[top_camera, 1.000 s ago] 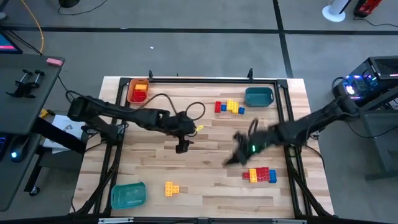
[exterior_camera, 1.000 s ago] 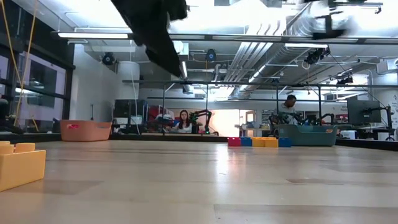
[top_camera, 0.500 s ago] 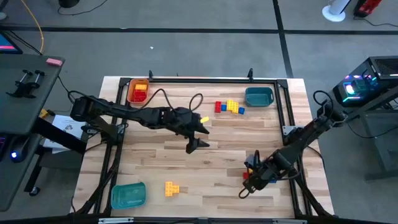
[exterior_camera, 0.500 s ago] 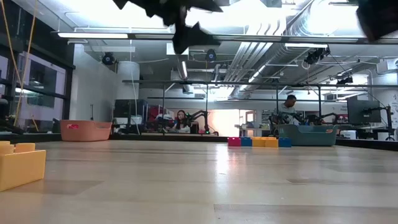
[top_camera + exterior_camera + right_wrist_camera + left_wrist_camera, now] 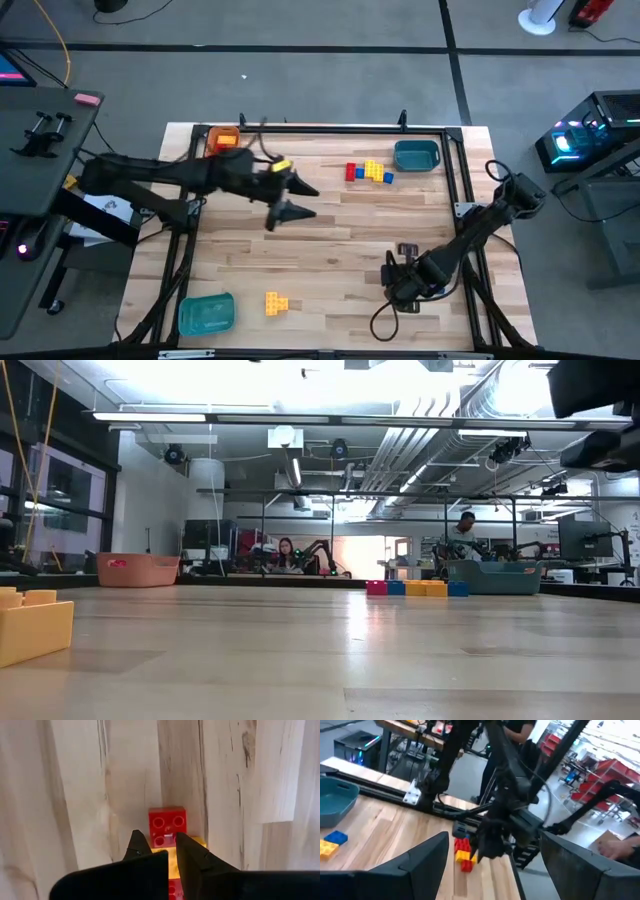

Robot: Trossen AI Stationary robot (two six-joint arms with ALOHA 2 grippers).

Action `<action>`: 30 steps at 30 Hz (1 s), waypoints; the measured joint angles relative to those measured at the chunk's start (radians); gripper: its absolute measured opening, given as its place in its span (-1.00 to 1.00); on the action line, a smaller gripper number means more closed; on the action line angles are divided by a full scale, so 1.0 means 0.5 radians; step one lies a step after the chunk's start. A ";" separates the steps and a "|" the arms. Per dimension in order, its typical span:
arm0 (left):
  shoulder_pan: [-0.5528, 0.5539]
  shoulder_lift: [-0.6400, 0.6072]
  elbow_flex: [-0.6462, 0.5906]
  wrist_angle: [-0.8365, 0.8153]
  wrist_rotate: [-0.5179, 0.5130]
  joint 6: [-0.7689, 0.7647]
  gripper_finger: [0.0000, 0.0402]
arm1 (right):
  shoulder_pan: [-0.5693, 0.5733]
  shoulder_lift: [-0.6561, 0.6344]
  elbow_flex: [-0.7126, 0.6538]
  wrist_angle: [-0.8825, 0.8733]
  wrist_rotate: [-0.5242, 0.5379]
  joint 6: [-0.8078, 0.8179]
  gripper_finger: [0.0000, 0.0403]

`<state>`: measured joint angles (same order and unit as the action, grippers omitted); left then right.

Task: Sort blocks
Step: Put the red game piece into the orange bin

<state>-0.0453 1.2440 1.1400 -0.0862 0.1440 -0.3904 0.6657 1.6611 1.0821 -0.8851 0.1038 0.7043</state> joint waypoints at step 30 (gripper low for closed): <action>-0.007 -0.948 -0.001 -0.932 -0.579 0.070 0.48 | -0.932 0.020 0.338 0.450 -0.029 -0.760 -1.00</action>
<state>-0.0486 0.7700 1.1397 -0.5520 -0.1455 -0.3552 0.1999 1.6712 1.2508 -0.6603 0.0892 0.3242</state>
